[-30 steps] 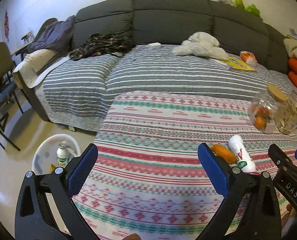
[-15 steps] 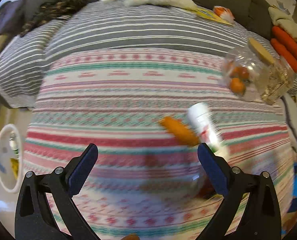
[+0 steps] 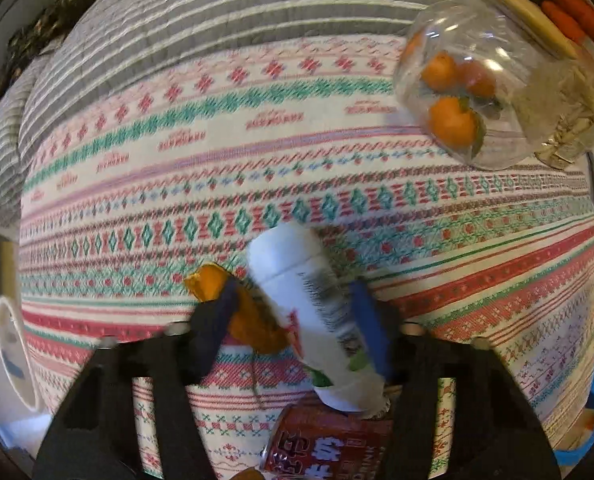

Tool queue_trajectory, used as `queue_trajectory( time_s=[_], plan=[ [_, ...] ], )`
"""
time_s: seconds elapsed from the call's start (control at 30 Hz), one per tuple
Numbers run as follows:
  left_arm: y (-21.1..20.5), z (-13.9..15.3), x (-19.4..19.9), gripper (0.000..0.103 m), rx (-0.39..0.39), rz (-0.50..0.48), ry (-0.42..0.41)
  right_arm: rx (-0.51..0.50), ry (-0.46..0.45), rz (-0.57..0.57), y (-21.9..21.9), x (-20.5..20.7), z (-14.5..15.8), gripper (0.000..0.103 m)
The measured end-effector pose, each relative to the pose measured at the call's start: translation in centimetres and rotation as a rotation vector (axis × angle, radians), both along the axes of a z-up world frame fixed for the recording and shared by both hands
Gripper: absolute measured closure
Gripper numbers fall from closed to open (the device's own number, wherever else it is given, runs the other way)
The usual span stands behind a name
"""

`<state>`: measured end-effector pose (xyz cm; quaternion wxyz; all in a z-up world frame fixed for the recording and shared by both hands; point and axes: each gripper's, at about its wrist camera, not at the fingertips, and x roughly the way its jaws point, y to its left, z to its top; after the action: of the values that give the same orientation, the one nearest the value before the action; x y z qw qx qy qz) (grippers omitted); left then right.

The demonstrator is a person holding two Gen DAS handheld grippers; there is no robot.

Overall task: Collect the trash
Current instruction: 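Grasp the second white bottle with the left tool while the right tool grasps the red can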

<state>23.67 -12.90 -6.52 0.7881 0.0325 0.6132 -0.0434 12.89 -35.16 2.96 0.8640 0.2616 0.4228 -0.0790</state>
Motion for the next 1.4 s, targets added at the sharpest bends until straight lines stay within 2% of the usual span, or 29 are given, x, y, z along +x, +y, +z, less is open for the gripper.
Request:
queue_trajectory(
  time_s=[0.07, 0.13, 0.17, 0.23, 0.33, 0.37, 0.4, 0.43, 0.5, 0.63, 0.73, 0.83, 1.0, 1.1, 1.17, 1.2, 1.23, 1.27, 1.33, 1.4],
  plan=[
    [0.0, 0.2, -0.1, 0.064, -0.048, -0.013, 0.023, 0.011, 0.024, 0.049, 0.2, 0.3, -0.7, 0.008],
    [-0.1, 0.0, -0.5, 0.063, -0.037, -0.039, 0.031, 0.043, 0.047, 0.096, 0.5, 0.6, -1.5, 0.008],
    [-0.3, -0.4, -0.7, 0.062, -0.024, -0.062, 0.049, 0.063, 0.061, 0.115, 0.7, 0.8, -1.9, 0.008],
    [-0.1, -1.2, -1.0, 0.048, -0.015, -0.044, 0.067, 0.087, 0.073, 0.138, 1.1, 0.9, -2.4, 0.008],
    [0.1, -1.3, -1.6, 0.048, -0.04, -0.04, 0.049, 0.071, 0.064, 0.162, 1.8, 0.8, -2.0, 0.008],
    [0.1, -1.3, -1.7, 0.049, -0.043, -0.04, 0.049, 0.054, 0.054, 0.169, 2.0, 0.7, -1.7, 0.008],
    [0.1, -1.1, -1.7, 0.059, -0.046, -0.037, 0.049, 0.047, 0.05, 0.173, 2.1, 0.6, -1.6, 0.008],
    [0.0, -0.9, -1.8, 0.063, -0.059, -0.036, 0.049, 0.046, 0.049, 0.177, 2.0, 0.6, -1.6, 0.008],
    [0.2, 0.1, -1.9, 0.064, -0.094, -0.029, 0.033, 0.055, 0.053, 0.188, 2.0, 0.7, -1.7, 0.008],
    [2.9, 4.9, -2.5, 0.066, -0.194, 0.036, -0.101, 0.042, 0.053, 0.235, 2.6, 1.1, -1.8, 0.008],
    [6.4, 9.5, -3.3, 0.067, -0.261, 0.069, -0.212, -0.013, 0.059, 0.353, 5.2, 1.5, -2.2, 0.008],
    [9.6, 12.5, -5.6, 0.067, -0.307, 0.089, -0.286, -0.099, 0.056, 0.533, 9.5, 1.9, -3.3, 0.008],
    [14.1, 13.1, -9.0, 0.067, -0.343, 0.123, -0.324, -0.386, -0.013, 0.909, 18.0, 0.2, -6.1, 0.008],
    [16.3, 12.2, -10.3, 0.067, -0.361, 0.148, -0.32, -0.535, 0.014, 1.06, 20.9, -1.2, -8.7, 0.008],
    [17.9, 11.4, -11.6, 0.067, -0.381, 0.166, -0.312, -0.612, 0.041, 1.082, 21.8, -1.5, -10.2, 0.008],
    [18.6, 11.1, -12.0, 0.067, -0.389, 0.172, -0.308, -0.62, 0.05, 1.079, 22.0, -1.5, -10.5, 0.01],
    [19.2, 10.6, -12.4, 0.067, -0.399, 0.181, -0.305, -0.61, 0.062, 1.07, 21.9, -1.3, -10.8, 0.019],
    [19.6, 10.2, -12.7, 0.067, -0.407, 0.185, -0.304, -0.569, 0.082, 1.054, 21.6, -0.9, -10.9, 0.039],
    [20.5, 9.5, -13.2, 0.067, -0.418, 0.19, -0.309, -0.445, 0.129, 1.02, 20.5, 0.1, -11.0, 0.044],
    [20.8, 8.9, -13.4, 0.067, -0.428, 0.191, -0.31, -0.403, 0.106, 0.944, 19.0, 0.8, -10.3, 0.045]
  ],
)
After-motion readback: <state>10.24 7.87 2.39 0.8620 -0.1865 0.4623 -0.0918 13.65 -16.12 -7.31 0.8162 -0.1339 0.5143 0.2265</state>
